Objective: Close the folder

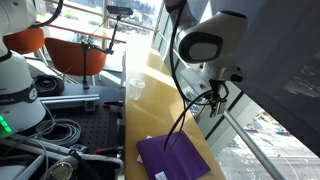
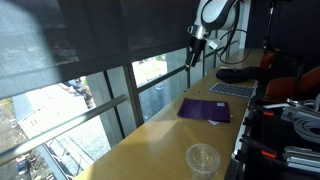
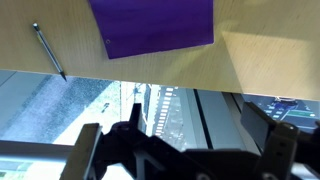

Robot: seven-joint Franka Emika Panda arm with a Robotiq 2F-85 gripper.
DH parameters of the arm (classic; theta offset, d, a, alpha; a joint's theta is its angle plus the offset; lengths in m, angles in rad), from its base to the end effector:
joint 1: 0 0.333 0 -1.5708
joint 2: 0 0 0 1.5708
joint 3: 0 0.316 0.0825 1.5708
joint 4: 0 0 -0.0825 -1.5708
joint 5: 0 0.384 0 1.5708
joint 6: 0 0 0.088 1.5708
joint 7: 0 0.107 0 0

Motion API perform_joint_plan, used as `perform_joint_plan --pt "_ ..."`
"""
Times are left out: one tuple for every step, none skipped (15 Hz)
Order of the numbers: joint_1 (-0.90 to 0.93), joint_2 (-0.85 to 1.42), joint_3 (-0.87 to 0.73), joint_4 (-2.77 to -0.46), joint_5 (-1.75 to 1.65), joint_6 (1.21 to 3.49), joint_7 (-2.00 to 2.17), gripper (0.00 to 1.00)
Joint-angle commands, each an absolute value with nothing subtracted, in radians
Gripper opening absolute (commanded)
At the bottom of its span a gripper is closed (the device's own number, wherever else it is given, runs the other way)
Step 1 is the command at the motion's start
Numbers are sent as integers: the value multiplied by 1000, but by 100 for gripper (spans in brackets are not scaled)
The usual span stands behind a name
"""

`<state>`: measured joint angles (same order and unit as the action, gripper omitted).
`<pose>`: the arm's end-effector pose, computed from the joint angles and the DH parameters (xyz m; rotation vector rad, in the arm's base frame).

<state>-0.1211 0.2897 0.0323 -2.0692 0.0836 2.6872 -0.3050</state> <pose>0.6136 -0.0581 0.3253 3.0826 0.2228 0.5192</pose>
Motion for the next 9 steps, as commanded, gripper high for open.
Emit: perform_joint_plan --pt "-162 120 40 -2232 182 2770 -314 100" --pt "-156 89 31 -2257 188 2783 -297 100" --pt "-139 57 11 -2279 165 2785 -244 100" --pt "-121 21 -7 -2305 123 2767 -171 100" --pt "-109 -19 -18 -2334 81 2734 -97 100" --pt "-99 -48 -23 -2358 38 2715 -22 100" --pt "-100 -71 -31 -2381 -27 2688 58 100" --pt "-101 -94 -28 -2401 -83 2657 135 100" --pt "-104 -114 -19 -2419 -139 2628 218 100"
